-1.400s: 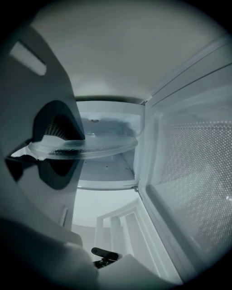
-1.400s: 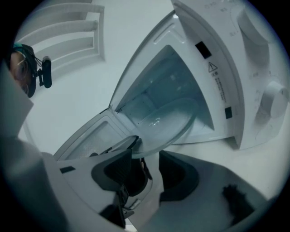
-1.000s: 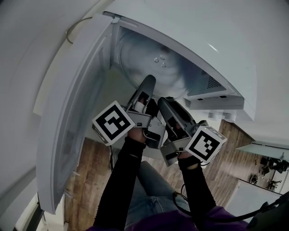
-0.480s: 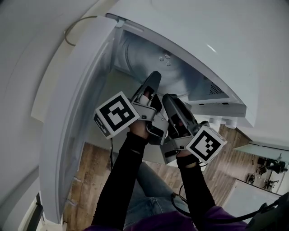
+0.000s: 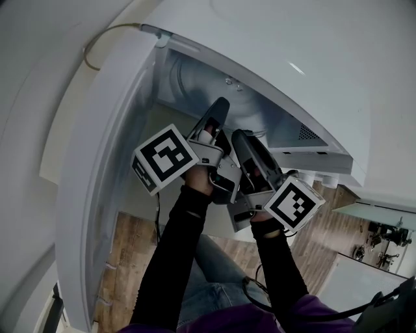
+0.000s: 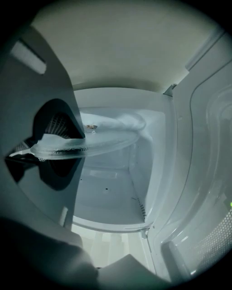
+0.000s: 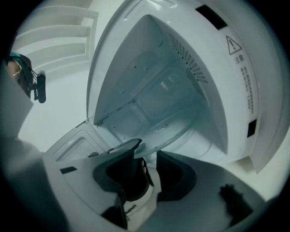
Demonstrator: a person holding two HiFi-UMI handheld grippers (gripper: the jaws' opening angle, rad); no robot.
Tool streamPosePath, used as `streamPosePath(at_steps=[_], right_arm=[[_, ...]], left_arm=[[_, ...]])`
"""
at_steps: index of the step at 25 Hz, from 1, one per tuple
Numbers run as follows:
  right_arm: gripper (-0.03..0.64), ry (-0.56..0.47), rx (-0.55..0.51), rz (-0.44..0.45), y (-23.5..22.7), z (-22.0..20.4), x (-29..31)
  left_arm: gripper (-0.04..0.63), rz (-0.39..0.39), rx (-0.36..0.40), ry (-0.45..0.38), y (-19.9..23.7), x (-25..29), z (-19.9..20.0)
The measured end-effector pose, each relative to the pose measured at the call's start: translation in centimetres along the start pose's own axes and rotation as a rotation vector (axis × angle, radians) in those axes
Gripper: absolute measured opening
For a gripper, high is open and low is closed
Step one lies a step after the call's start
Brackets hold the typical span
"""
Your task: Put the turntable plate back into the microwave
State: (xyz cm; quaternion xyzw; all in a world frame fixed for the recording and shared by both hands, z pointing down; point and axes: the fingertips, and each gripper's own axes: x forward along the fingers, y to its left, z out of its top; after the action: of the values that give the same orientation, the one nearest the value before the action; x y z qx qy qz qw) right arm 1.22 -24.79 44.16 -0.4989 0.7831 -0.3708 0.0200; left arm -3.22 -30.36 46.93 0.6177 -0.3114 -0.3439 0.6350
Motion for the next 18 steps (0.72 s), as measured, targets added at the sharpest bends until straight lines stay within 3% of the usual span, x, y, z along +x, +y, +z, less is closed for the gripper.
streamPosePath(at_steps=[5, 12, 15, 18], right_arm=[[0.164, -0.013, 0.003, -0.012, -0.3, 0.4, 0.1], [0.163, -0.055, 0.003, -0.018, -0.8, 1.0, -0.2], [0.163, -0.063, -0.008, -0.014, -0.7, 1.4, -0.2], [0.163, -0.052, -0.014, -0.019, -0.8, 1.2, -0.2]], left_arm=[[0.067, 0.005, -0.001, 0.011, 0.1, 0.5, -0.1], [0.091, -0.030, 0.061, 0.062, -0.4, 1.3, -0.7], [0.098, -0.063, 0.052, 0.052, -0.8, 1.3, -0.8], [0.098, -0.040, 0.075, 0.042, -0.7, 0.8, -1.0]])
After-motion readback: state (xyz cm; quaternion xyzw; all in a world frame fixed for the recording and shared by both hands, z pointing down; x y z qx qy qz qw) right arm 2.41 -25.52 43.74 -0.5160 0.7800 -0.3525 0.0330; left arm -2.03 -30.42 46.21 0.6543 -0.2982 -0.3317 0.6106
